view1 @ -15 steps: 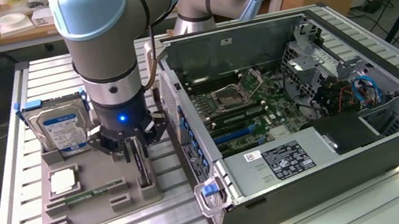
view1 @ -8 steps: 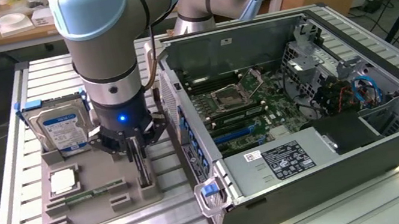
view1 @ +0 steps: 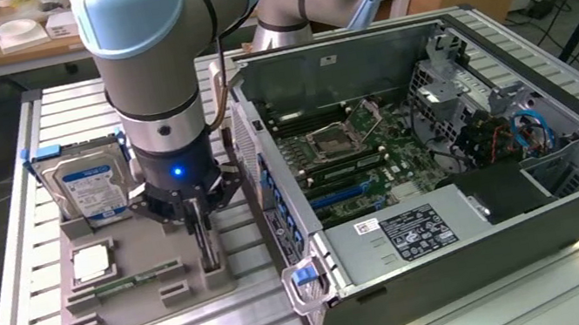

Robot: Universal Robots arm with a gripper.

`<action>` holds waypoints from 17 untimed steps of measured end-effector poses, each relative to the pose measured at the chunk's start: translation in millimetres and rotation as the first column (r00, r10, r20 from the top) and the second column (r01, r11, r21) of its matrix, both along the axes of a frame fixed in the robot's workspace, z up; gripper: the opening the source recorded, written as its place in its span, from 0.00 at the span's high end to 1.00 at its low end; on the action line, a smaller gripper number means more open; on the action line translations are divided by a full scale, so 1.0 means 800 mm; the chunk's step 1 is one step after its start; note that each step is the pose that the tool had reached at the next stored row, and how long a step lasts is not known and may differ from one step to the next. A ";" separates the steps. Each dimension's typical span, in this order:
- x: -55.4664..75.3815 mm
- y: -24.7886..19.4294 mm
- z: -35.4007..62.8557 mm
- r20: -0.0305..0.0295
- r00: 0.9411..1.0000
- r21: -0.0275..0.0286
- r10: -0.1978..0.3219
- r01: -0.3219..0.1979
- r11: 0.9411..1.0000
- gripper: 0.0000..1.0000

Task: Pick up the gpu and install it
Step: 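Pick up the gpu and move the gpu toward the slot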

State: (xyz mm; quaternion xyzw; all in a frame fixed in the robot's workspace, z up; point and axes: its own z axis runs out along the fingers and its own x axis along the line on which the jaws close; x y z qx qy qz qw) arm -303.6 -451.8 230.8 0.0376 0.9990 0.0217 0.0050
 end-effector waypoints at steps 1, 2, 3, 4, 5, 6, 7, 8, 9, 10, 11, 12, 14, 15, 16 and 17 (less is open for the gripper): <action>0.000 0.0000 0.000 0.000 1.000 0.000 0.000 0.000 1.000 0.69; 0.000 0.0000 0.000 0.000 1.000 0.000 0.000 0.000 1.000 0.69; 0.000 0.0000 0.000 0.000 1.000 0.000 0.000 0.000 1.000 0.73; 0.000 0.0000 0.000 0.000 1.000 0.000 0.000 0.000 1.000 0.73; 0.000 0.0000 0.000 0.000 1.000 0.000 0.000 0.000 1.000 0.73; 0.000 0.0000 0.000 0.000 1.000 0.000 0.000 0.000 1.000 0.73; 0.000 0.0000 0.000 0.000 1.000 0.000 0.000 0.000 1.000 0.73; 0.000 0.0000 0.000 0.000 1.000 0.000 0.000 0.000 1.000 0.73; 0.000 0.0001 0.000 0.001 1.000 0.000 0.000 0.000 1.000 0.73; 0.000 0.0001 0.001 0.000 1.000 0.000 0.000 0.000 1.000 0.73; 0.000 0.0000 0.001 0.000 1.000 0.000 0.000 0.000 1.000 0.73; 0.000 0.0000 0.002 0.000 1.000 0.000 0.000 0.000 1.000 0.73; 0.000 0.0000 0.003 0.000 1.000 0.000 0.000 0.000 1.000 0.73; 0.000 0.0000 0.004 0.000 1.000 0.000 0.000 0.000 1.000 0.73; 0.000 0.0000 0.005 0.000 1.000 0.000 0.000 0.000 1.000 0.73; 0.000 0.0000 0.006 0.000 1.000 0.000 0.000 0.000 1.000 0.73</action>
